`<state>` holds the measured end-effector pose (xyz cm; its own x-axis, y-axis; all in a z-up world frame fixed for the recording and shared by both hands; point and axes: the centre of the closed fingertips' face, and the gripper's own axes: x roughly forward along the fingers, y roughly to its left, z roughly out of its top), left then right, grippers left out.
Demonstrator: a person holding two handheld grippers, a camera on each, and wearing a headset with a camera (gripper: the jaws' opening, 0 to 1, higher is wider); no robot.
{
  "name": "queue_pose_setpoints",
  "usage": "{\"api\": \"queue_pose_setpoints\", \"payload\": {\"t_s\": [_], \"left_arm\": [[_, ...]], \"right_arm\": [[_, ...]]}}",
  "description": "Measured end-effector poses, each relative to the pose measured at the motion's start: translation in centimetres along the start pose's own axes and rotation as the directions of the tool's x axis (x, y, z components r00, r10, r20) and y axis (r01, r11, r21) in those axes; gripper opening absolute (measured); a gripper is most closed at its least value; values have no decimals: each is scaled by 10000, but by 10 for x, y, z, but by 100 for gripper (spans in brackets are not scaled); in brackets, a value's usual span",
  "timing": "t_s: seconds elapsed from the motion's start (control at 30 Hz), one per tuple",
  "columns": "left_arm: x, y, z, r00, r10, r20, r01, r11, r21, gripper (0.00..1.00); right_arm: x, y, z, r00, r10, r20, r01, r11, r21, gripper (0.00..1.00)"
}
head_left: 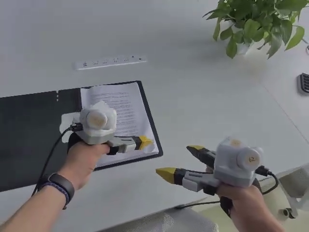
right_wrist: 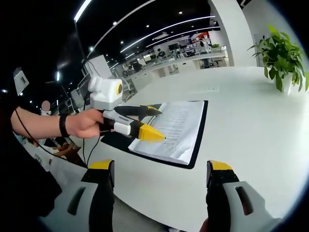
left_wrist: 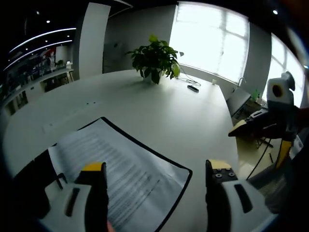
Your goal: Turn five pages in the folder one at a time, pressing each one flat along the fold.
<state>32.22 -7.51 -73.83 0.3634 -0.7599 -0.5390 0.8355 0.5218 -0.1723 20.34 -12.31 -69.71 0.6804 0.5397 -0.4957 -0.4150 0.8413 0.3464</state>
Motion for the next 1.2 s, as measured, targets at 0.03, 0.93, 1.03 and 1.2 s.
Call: {"api": "queue_pose_setpoints", "payload": {"t_s": [0.03, 0.93, 1.03, 1.2], "left_arm": [[5, 0, -4, 9999, 23, -108, -23, 10000, 37, 84], [43, 12, -46, 9815, 954, -1658, -761, 9900, 1187, 78], [43, 15, -47, 9805, 1009, -1687, -792, 9883, 1303, 75], [44, 15, -49, 9806, 1022, -1674, -798, 9875, 1356, 73]], "right_arm": [[0, -1, 0, 10000, -10, 6, 10, 10000, 13, 77], [4, -15, -4, 10000, 42, -82, -39, 9995, 318, 76], [7, -14, -4, 9999, 96, -93, -93, 9994, 324, 76], [13, -16, -4, 9997, 161, -156, -156, 9994, 311, 76]]}}
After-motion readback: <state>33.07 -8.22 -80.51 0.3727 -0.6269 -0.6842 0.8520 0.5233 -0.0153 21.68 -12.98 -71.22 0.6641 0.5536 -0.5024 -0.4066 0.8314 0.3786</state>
